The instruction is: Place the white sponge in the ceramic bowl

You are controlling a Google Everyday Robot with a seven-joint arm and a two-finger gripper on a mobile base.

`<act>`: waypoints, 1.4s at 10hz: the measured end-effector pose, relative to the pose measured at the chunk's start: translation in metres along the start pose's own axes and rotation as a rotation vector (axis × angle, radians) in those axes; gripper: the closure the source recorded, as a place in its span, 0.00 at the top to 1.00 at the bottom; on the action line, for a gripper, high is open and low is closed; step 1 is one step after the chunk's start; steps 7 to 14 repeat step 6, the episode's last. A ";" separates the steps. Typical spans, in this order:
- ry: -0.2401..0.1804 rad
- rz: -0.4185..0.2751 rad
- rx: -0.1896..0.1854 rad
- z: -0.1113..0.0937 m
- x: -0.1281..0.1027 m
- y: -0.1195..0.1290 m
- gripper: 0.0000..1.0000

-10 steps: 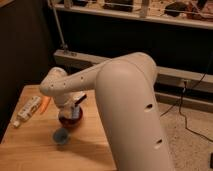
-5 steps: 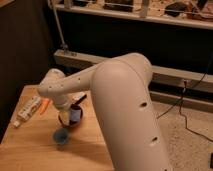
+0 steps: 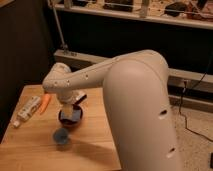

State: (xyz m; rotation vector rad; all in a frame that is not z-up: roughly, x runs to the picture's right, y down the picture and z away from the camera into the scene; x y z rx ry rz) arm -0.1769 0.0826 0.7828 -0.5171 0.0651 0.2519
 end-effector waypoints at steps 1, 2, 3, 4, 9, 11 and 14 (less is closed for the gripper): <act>-0.015 0.046 0.002 -0.001 0.008 -0.003 0.80; -0.034 0.143 0.001 -0.001 0.026 -0.008 0.80; -0.041 0.202 0.007 -0.002 0.039 -0.013 0.80; -0.042 0.271 0.018 -0.003 0.056 -0.019 0.80; -0.030 0.345 0.035 -0.004 0.076 -0.024 0.80; -0.030 0.345 0.035 -0.004 0.076 -0.024 0.80; -0.030 0.345 0.035 -0.004 0.076 -0.024 0.80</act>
